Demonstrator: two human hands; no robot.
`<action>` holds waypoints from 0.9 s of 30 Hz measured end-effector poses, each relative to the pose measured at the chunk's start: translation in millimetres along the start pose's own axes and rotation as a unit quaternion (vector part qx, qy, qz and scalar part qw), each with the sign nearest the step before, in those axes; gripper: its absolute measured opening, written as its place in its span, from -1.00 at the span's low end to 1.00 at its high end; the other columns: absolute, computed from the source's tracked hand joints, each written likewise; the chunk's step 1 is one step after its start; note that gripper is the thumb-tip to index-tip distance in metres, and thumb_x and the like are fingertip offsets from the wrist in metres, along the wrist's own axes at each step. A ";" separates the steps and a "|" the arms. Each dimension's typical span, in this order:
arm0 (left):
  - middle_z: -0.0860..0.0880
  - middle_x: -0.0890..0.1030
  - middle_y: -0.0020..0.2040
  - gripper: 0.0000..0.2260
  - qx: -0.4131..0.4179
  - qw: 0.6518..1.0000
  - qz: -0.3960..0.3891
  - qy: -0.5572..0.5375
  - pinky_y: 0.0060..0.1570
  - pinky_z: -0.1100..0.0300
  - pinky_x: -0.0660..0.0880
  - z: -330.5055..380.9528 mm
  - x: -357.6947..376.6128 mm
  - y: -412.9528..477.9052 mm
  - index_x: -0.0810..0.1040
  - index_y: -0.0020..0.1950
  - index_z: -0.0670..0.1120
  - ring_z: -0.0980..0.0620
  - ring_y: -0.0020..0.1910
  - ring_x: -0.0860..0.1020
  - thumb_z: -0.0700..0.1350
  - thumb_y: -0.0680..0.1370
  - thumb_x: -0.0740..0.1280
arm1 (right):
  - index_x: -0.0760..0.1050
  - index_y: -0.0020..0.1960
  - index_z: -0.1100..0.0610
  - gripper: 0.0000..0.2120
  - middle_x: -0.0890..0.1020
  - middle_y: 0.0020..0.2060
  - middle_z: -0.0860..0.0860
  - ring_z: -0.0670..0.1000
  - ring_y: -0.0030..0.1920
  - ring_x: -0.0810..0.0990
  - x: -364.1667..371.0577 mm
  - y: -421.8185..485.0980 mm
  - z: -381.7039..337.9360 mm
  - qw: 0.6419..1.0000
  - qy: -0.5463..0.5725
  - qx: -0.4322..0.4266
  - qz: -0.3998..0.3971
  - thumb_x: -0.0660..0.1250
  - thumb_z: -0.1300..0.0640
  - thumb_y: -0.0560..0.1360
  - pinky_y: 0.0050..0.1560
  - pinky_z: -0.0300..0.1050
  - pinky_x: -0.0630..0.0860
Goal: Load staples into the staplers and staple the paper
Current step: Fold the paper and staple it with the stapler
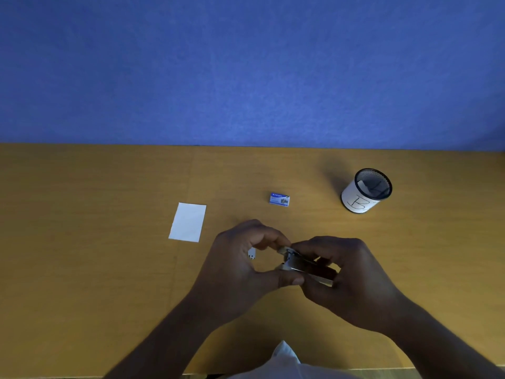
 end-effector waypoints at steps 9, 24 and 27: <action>0.34 0.55 0.20 -0.31 -0.111 0.993 -0.030 0.013 0.06 0.53 0.41 -65.6 -13.0 5.0 0.47 0.27 0.27 0.37 0.25 0.47 0.15 0.19 0.62 | 0.66 0.08 -0.12 -0.69 0.72 -0.09 0.08 0.13 -0.20 0.65 3.3 4.3 38.1 0.963 0.228 0.125 0.070 0.44 0.18 0.41 -0.27 -0.08 0.58; -0.07 0.40 0.40 -0.32 -0.374 0.840 0.183 0.349 0.27 -0.04 0.35 -243.0 -95.8 6.0 0.37 0.45 -0.09 -0.12 0.36 0.38 0.16 0.44 0.46 | 0.62 0.19 0.18 -0.61 0.67 -0.01 0.14 0.02 -0.19 0.57 48.3 2.7 84.5 0.809 0.483 0.331 0.043 0.33 -0.02 0.48 -0.17 -0.05 0.45; -0.17 0.43 0.33 -0.31 -0.377 0.847 0.183 0.326 0.24 -0.04 0.39 -247.0 -93.9 12.1 0.36 0.42 -0.16 -0.19 0.30 0.41 0.10 0.41 0.52 | 0.62 0.19 0.17 -0.50 0.67 -0.02 0.11 0.01 -0.19 0.57 49.8 6.4 82.0 0.803 0.500 0.322 0.037 0.43 -0.09 0.36 -0.16 -0.06 0.45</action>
Point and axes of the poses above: each hand's wrist, its own y-axis towards the middle knuckle, its own x-axis out of the palm, z = x × y, the point moved 6 cm from there along y, towards the middle knuckle
